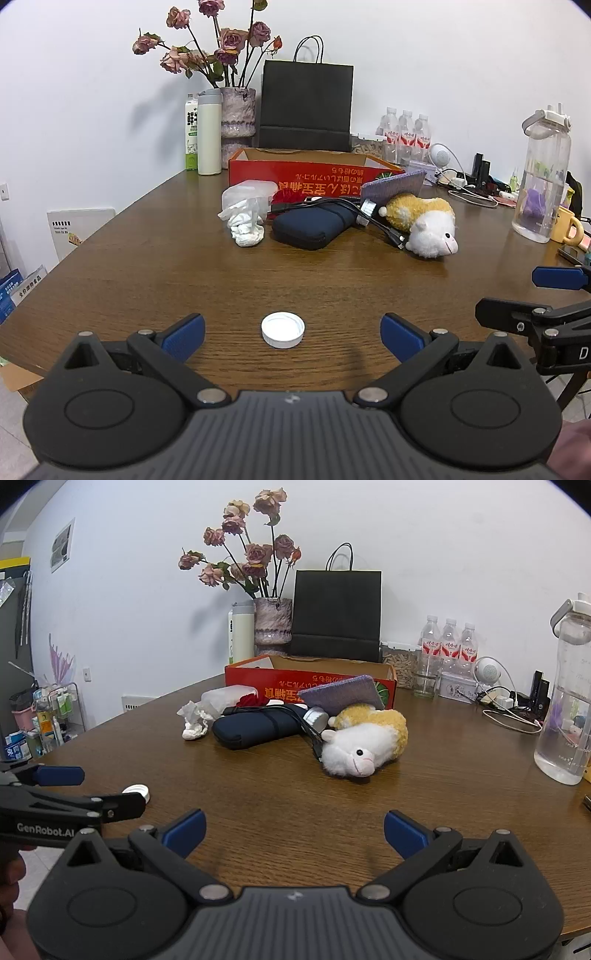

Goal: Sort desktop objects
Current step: 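Lower the left gripper onto the white bottle cap and close it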

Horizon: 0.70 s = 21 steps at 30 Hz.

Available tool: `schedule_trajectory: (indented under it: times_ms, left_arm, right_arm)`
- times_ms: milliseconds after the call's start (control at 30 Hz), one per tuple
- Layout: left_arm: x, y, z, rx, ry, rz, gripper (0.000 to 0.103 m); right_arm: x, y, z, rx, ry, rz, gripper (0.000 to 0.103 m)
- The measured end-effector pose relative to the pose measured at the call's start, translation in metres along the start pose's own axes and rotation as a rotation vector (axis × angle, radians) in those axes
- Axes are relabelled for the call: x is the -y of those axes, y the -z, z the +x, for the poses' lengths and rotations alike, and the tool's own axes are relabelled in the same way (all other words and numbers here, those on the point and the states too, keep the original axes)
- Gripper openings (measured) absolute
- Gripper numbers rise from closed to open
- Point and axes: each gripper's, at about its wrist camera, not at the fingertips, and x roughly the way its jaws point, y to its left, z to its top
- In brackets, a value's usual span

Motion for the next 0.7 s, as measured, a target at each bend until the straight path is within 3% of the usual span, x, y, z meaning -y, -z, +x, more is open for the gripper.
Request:
schedule_trajectory:
  times_ms: [700]
  left_arm:
    - [-0.0010, -0.0001, 0.0016, -0.012, 0.003, -0.005, 0.103]
  right_arm:
    - [0.0004, -0.0001, 0.0006, -0.002, 0.000, 0.001, 0.103]
